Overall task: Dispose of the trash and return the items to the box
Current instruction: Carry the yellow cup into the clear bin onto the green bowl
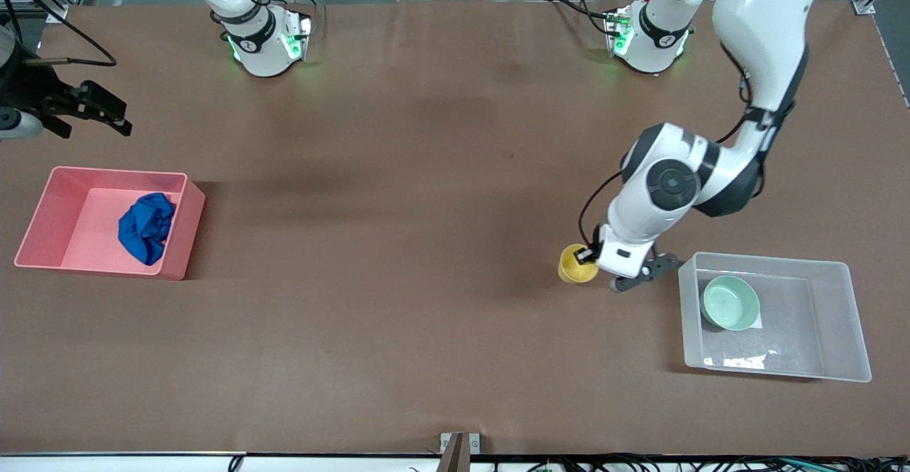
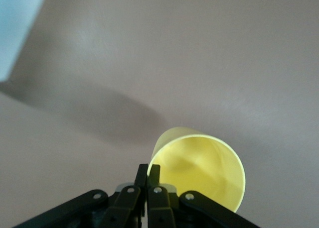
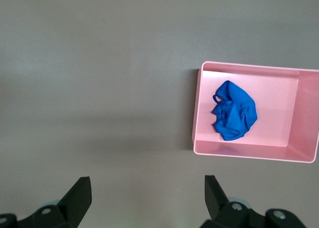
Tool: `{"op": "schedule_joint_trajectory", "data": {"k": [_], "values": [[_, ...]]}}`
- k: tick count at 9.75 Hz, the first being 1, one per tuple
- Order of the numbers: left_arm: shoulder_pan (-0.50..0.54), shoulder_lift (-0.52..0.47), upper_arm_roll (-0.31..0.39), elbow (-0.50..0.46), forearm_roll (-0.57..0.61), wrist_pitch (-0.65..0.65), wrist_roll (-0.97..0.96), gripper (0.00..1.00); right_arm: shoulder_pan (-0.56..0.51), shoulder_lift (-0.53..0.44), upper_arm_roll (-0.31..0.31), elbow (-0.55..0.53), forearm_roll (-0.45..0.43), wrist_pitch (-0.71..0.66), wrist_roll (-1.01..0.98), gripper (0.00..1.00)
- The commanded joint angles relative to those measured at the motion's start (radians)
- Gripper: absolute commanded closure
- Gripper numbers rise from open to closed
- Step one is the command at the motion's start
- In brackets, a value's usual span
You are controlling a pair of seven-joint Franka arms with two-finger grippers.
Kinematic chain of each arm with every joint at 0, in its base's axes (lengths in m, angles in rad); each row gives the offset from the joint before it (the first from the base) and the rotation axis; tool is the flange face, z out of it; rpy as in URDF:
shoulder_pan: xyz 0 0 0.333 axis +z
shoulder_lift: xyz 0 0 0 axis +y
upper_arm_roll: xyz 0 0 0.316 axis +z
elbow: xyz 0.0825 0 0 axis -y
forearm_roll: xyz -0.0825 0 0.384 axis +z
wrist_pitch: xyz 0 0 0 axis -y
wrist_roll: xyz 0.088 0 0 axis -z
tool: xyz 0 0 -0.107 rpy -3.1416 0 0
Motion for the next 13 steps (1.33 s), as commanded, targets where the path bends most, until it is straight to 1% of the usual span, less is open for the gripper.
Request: {"op": "schedule_joint_trajectory", "data": {"k": [1,2,4,7,9,10,11,13], "values": [[0.085,-0.008,0.001,0.105,0.019,-0.119,0.166,1.0,0.01,0.014,-0.003,0.049,-0.003,-0.018,0.017,0.0],[0.119,-0.006,0.001,0.149,0.019,-0.159,0.269,1.0,0.013,0.016,-0.003,0.052,-0.003,-0.018,0.015,0.0],[0.179,-0.003,0.008,0.191,0.02,-0.178,0.468,1.0,0.013,0.042,-0.003,0.081,-0.003,-0.018,0.012,0.0],[0.312,0.009,0.008,0.196,0.019,-0.178,0.786,1.0,0.014,0.092,-0.003,0.124,-0.003,-0.018,0.017,0.0],[0.398,0.058,0.008,0.196,0.016,-0.174,0.997,1.0,0.022,0.106,-0.003,0.13,-0.003,-0.016,0.02,0.0],[0.432,0.099,0.008,0.2,0.012,-0.164,1.048,1.0,0.022,0.106,-0.003,0.13,-0.003,-0.018,0.021,0.0],[0.434,0.12,0.01,0.202,0.019,-0.139,1.05,1.0,0.022,0.106,-0.003,0.128,-0.003,-0.018,0.021,0.0],[0.443,0.182,0.01,0.2,0.083,-0.062,1.053,1.0,0.023,0.106,-0.003,0.122,-0.003,-0.019,0.021,0.0]]}}
